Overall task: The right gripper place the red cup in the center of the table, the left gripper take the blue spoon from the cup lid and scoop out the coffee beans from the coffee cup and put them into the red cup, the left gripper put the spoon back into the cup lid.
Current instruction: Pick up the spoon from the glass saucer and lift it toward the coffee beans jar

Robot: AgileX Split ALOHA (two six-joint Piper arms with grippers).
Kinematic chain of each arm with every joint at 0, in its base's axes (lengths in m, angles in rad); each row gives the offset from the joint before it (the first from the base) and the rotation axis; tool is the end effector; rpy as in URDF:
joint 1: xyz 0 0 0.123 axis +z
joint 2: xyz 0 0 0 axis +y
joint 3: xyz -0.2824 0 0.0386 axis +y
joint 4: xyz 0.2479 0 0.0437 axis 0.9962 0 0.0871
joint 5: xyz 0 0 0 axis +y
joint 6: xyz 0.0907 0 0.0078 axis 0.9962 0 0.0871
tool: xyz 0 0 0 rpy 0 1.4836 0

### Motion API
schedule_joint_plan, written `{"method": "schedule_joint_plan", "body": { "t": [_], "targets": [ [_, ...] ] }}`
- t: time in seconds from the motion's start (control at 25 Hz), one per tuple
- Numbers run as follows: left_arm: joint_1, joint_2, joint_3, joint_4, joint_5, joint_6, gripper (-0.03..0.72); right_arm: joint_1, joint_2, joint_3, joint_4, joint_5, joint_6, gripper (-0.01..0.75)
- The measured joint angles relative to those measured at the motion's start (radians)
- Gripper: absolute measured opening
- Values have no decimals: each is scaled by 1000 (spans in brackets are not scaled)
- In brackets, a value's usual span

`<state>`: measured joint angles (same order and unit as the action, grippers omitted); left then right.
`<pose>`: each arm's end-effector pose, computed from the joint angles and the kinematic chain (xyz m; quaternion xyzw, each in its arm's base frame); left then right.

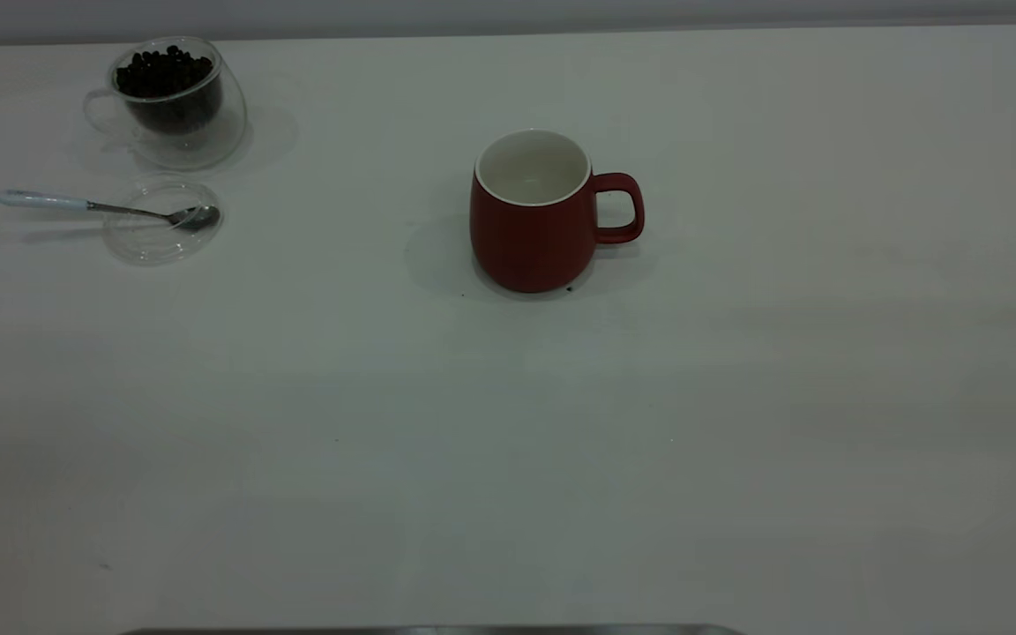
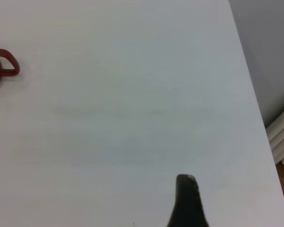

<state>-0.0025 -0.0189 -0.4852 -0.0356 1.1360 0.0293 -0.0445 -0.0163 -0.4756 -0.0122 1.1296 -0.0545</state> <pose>-0.0094 -0.0029 0.2670 0.0152 0.8710 -0.0112 0.4909 -0.0076 -0.0007 0.2649 -0.0039 0.8726 -0.0302 0.4874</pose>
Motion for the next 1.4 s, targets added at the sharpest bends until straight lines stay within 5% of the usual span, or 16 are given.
{"method": "schedule_joint_plan", "body": {
  "t": [0.68, 1.12, 1.4],
  "targets": [
    [0, 83, -73, -43, -32, -54, 464, 0, 0, 0, 1, 0, 0, 590],
    [0, 726, -394, -220, -137, 49, 572, 0, 0, 0, 1, 0, 0, 590],
    [0, 1137, -563, -270, -197, 51, 578, 0, 0, 0, 1, 0, 1, 590]
  ]
}}
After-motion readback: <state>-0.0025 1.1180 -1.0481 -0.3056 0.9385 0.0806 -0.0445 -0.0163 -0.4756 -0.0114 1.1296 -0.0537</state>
